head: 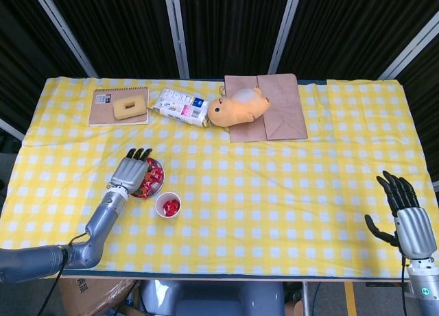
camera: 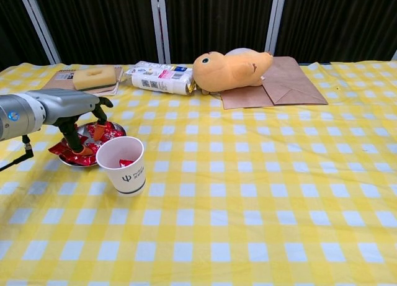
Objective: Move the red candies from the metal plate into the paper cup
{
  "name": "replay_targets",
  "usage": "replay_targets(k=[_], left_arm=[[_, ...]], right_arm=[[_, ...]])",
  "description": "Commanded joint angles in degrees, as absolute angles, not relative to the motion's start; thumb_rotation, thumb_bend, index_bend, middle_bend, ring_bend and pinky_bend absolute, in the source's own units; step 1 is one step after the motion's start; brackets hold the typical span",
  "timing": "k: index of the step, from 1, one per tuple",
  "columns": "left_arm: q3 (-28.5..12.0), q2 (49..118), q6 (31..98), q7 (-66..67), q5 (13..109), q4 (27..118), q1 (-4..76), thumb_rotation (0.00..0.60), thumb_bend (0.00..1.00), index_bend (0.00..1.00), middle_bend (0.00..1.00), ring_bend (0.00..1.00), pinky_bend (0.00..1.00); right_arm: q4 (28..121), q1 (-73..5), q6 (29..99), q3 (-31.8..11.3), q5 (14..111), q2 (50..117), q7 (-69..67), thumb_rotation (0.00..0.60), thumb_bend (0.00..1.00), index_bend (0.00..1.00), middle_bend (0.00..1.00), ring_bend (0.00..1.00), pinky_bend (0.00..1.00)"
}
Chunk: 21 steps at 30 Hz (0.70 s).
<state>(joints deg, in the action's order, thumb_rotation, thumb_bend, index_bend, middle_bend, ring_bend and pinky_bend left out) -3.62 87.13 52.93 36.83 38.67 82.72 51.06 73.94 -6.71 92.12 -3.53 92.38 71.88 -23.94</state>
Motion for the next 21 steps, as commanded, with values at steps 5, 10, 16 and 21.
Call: replay_targets(k=[5, 10, 16, 21], left_arm=[[-3.8, 87.3, 52.9, 36.9, 38.4, 82.3, 51.0, 0.600, 0.31, 0.52, 0.00, 0.00, 0.00], [-4.4, 86.6, 53.0, 36.2, 38.7, 82.7, 50.8, 0.600, 0.30, 0.50, 0.00, 0.00, 0.00], [-4.3, 85.3, 52.4, 36.3, 38.6, 83.4, 50.8, 0.600, 0.27, 0.48, 0.00, 0.00, 0.00], [-4.2, 85.6, 52.1, 36.4, 38.2, 83.1, 50.8, 0.600, 0.27, 0.48, 0.00, 0.00, 0.00]], right_arm=[[73.9, -6.7, 92.1, -3.5, 92.5, 71.9, -23.9, 0.600, 0.42, 0.00, 0.00, 0.00, 0.00], [73.9, -6.7, 92.1, -3.6, 92.3, 71.9, -23.8, 0.600, 0.42, 0.00, 0.00, 0.00, 0.00], [74.0, -6.7, 92.1, -3.6, 92.4, 72.0, -23.6, 0.600, 0.42, 0.00, 0.00, 0.00, 0.00], [73.9, -6.7, 92.1, -3.5, 92.3, 72.0, -23.7, 0.600, 0.42, 0.00, 0.00, 0.00, 0.00]])
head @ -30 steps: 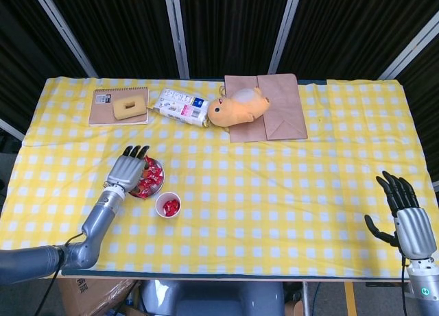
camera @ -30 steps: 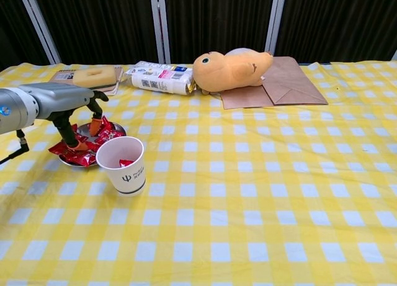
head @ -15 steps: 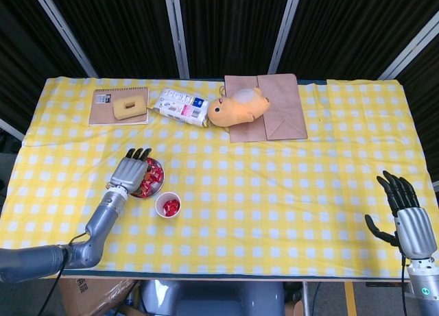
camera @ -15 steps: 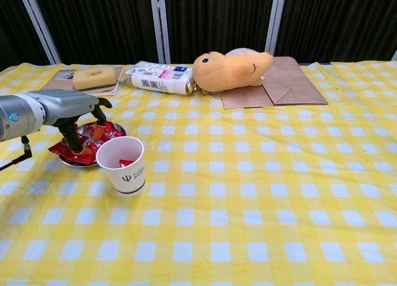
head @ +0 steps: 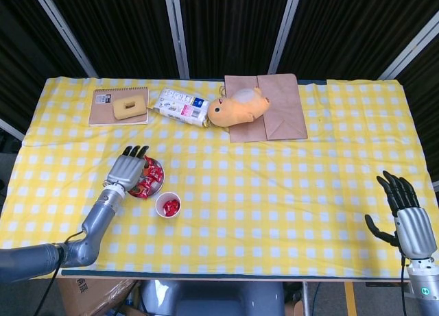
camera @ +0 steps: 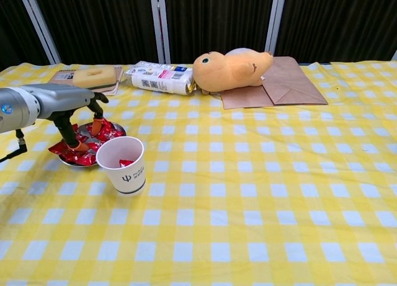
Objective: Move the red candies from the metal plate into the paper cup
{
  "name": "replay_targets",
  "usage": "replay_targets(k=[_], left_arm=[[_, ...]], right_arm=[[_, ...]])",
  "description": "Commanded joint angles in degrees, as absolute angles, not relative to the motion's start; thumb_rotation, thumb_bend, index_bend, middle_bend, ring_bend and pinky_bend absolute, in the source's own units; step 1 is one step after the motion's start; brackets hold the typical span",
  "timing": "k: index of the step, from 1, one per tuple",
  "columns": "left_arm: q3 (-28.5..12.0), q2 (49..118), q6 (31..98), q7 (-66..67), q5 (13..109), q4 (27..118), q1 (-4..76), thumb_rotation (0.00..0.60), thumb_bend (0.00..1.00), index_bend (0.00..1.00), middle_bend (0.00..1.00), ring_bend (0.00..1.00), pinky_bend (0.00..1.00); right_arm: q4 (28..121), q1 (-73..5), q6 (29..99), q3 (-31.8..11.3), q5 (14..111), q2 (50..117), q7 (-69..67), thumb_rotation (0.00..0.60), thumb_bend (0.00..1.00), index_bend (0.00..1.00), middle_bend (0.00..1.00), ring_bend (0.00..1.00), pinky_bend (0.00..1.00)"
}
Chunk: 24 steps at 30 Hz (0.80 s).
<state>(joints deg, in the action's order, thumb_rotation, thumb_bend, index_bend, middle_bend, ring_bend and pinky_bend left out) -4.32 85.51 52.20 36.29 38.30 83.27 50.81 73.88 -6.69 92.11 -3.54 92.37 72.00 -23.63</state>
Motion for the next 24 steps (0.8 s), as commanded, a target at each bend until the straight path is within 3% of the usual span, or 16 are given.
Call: replay_targets(k=[1, 15, 24], left_arm=[[-4.2, 85.8, 52.0, 36.5, 38.2, 82.9, 50.9, 0.600, 0.27, 0.48, 0.00, 0.00, 0.00], [-4.7, 89.0, 52.0, 36.5, 38.1, 79.6, 51.3, 0.600, 0.28, 0.50, 0.00, 0.00, 0.00], [-4.6, 90.9, 51.5, 37.0, 38.2, 78.0, 51.5, 0.600, 0.39, 0.54, 0.00, 0.00, 0.00]], right_arm=[[73.9, -6.7, 92.0, -3.5, 92.3, 72.0, -23.7, 0.600, 0.42, 0.00, 0.00, 0.00, 0.00], [74.0, -6.6, 92.0, -3.6, 92.1, 71.9, -24.0, 0.600, 0.42, 0.00, 0.00, 0.00, 0.00], [74.0, -6.7, 91.8, -3.6, 92.0, 71.9, -24.1, 0.600, 0.42, 0.00, 0.00, 0.00, 0.00]])
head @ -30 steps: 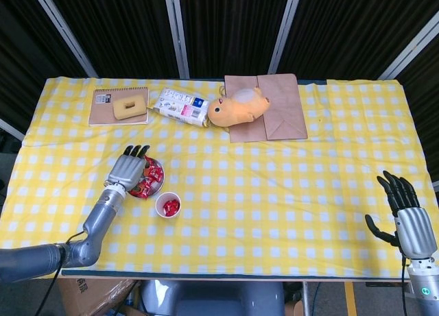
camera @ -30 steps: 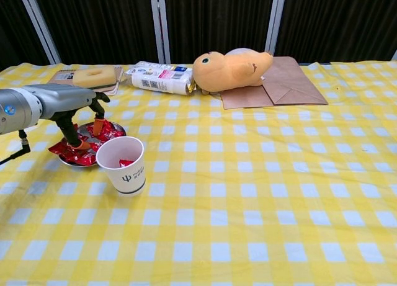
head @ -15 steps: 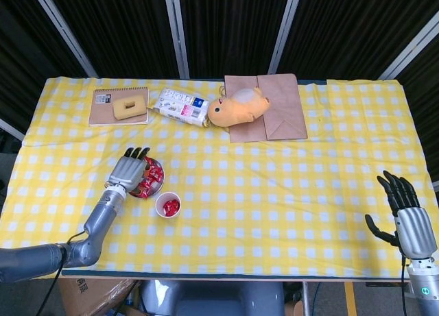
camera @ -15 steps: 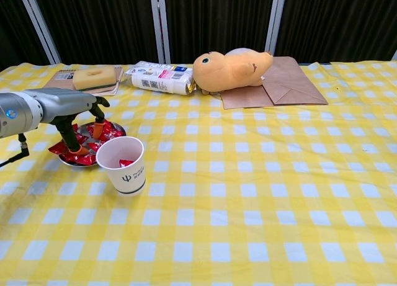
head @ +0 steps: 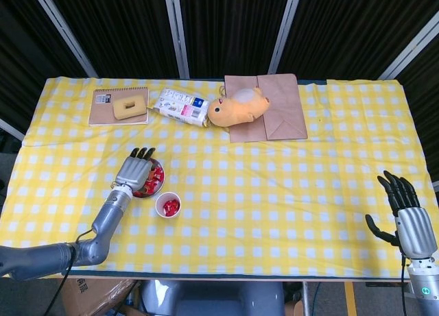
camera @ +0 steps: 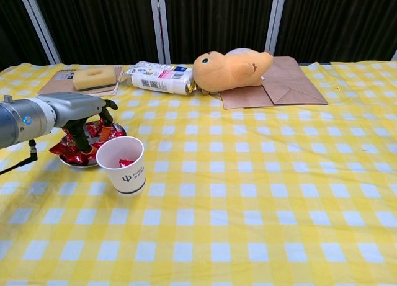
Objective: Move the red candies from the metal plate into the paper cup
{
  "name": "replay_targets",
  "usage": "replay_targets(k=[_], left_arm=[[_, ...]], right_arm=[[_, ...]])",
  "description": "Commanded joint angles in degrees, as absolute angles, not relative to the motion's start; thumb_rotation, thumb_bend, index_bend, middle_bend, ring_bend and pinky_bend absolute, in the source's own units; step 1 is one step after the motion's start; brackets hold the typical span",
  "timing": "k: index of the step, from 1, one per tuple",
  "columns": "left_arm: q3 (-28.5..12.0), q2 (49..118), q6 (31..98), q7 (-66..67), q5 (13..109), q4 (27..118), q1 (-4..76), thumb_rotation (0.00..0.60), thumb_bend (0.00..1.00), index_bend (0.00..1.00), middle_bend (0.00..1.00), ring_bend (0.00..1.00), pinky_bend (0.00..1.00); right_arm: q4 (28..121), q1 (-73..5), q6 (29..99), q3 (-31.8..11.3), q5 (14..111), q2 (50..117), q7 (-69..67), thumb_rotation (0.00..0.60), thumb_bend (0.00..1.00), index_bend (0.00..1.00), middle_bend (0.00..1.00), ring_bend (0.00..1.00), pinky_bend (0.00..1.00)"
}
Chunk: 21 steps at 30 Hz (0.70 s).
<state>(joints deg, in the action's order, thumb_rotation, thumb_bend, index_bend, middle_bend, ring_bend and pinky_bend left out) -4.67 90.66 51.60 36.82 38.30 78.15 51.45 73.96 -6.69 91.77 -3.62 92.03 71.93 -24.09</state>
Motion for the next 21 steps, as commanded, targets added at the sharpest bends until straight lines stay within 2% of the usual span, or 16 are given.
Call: replay_targets(k=[1, 7, 21], left_arm=[[-4.6, 90.9, 51.5, 37.1, 38.1, 78.0, 51.5, 0.600, 0.42, 0.55, 0.00, 0.00, 0.00], [-4.7, 90.8, 51.8, 37.1, 37.7, 78.3, 51.2, 0.600, 0.47, 0.57, 0.00, 0.00, 0.00], [-6.3, 84.5, 55.0, 34.9, 41.0, 86.0, 49.7, 0.600, 0.48, 0.57, 0.00, 0.00, 0.00]], right_arm=[[74.0, -6.7, 91.8, -3.6, 92.0, 71.9, -24.1, 0.600, 0.42, 0.00, 0.00, 0.00, 0.00], [73.9, -6.7, 91.8, -3.6, 92.1, 71.9, -24.4, 0.600, 0.42, 0.00, 0.00, 0.00, 0.00], [73.9, -6.6, 91.9, -3.6, 92.2, 71.9, -24.3, 0.600, 0.42, 0.00, 0.00, 0.00, 0.00]])
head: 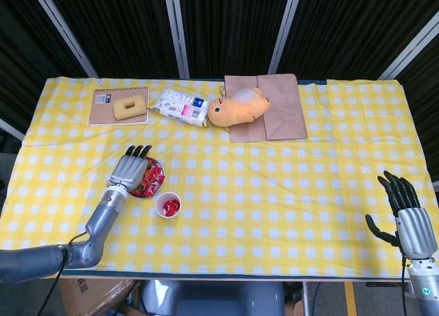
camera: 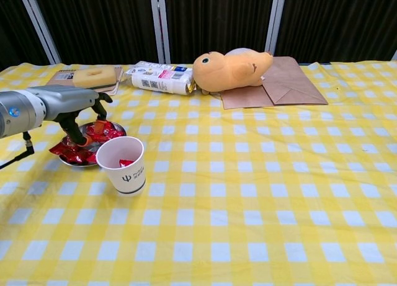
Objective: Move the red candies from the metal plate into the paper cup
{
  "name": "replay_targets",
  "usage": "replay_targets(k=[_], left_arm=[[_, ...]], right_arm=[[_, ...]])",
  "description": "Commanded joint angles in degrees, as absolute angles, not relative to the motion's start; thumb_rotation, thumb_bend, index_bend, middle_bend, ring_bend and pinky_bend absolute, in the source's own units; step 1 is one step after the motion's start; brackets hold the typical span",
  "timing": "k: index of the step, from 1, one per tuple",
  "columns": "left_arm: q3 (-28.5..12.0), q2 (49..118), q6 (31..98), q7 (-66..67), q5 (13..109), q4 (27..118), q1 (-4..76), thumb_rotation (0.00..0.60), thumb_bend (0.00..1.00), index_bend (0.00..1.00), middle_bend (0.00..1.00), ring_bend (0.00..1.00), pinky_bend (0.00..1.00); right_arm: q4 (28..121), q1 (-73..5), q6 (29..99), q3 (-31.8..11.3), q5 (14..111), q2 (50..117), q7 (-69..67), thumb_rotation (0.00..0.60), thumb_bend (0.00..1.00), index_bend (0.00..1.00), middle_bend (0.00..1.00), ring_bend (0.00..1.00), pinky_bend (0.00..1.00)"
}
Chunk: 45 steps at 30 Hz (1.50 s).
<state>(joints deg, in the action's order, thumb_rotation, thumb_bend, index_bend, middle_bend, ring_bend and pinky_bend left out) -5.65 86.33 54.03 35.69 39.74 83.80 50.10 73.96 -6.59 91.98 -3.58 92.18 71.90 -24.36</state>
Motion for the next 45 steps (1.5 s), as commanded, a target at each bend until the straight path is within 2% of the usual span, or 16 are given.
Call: replay_targets(k=[1, 9, 15, 29, 39, 45], left_arm=[[-6.5, 83.6, 55.4, 34.8, 41.5, 87.1, 49.6, 0.600, 0.48, 0.57, 0.00, 0.00, 0.00], [-7.2, 78.2, 57.9, 33.1, 45.8, 96.2, 48.5, 0.600, 0.48, 0.57, 0.00, 0.00, 0.00], [-6.3, 75.2, 58.8, 32.3, 49.1, 103.7, 47.4, 0.600, 0.48, 0.57, 0.00, 0.00, 0.00], [-4.1, 77.4, 58.0, 33.9, 51.7, 107.2, 47.9, 0.600, 0.47, 0.57, 0.00, 0.00, 0.00], [-3.5, 79.3, 57.4, 34.9, 50.4, 106.2, 48.6, 0.600, 0.25, 0.50, 0.00, 0.00, 0.00], [-4.6, 78.4, 58.6, 33.7, 50.6, 106.6, 48.3, 0.600, 0.24, 0.47, 0.00, 0.00, 0.00]], right_arm=[[73.9, -6.6, 91.9, -3.6, 92.2, 71.9, -24.3, 0.600, 0.42, 0.00, 0.00, 0.00, 0.00], [73.8, -6.6, 92.1, -3.7, 92.1, 72.1, -24.1, 0.600, 0.42, 0.00, 0.00, 0.00, 0.00], [73.6, -6.6, 92.2, -3.7, 92.2, 72.2, -24.1, 0.600, 0.42, 0.00, 0.00, 0.00, 0.00], [73.5, -6.7, 92.1, -3.8, 92.2, 72.2, -24.3, 0.600, 0.42, 0.00, 0.00, 0.00, 0.00], [73.4, -6.7, 92.1, -3.7, 92.2, 72.2, -24.6, 0.600, 0.42, 0.00, 0.00, 0.00, 0.00], [73.4, -6.7, 92.0, -3.7, 92.3, 72.2, -24.7, 0.600, 0.42, 0.00, 0.00, 0.00, 0.00]])
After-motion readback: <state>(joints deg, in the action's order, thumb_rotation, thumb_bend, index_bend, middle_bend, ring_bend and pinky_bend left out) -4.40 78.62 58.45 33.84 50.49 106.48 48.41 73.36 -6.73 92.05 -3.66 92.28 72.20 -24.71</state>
